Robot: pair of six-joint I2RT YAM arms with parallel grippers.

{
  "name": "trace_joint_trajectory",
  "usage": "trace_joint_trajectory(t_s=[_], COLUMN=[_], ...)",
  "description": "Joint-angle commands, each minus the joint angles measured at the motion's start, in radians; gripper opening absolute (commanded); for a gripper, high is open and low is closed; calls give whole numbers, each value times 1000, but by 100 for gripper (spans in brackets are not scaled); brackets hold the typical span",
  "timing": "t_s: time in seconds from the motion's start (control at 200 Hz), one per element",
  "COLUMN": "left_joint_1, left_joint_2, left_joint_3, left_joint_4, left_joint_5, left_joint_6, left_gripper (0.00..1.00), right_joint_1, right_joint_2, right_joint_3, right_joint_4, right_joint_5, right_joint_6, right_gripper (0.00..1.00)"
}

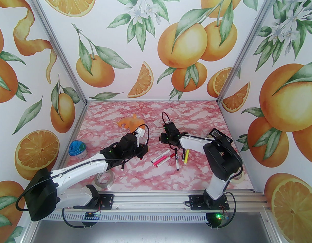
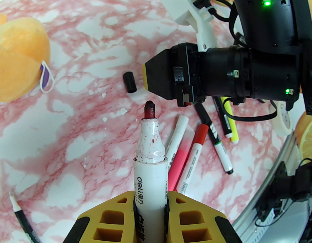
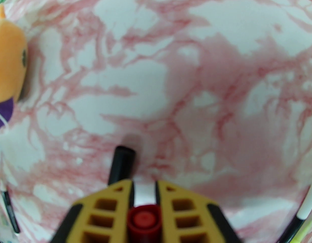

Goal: Open the pen caps

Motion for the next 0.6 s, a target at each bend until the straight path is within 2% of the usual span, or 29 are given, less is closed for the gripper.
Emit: trace_joint_trajectory(t_s=[0.0, 0.595], left_joint_1=[3, 6], left_joint_2=[10, 19], left_joint_3=[28, 11], left_joint_4=[18, 45], left_joint_5=[3, 2], left_joint_6=[11, 14], left_gripper=[6, 5], right_joint_1=[-4, -35], right_joint_2=[24, 84], right_joint_3=[31, 100], right_joint_4=[23, -16], right_joint_5=[14, 23], right_joint_6=[9, -15], right_gripper=[15, 20])
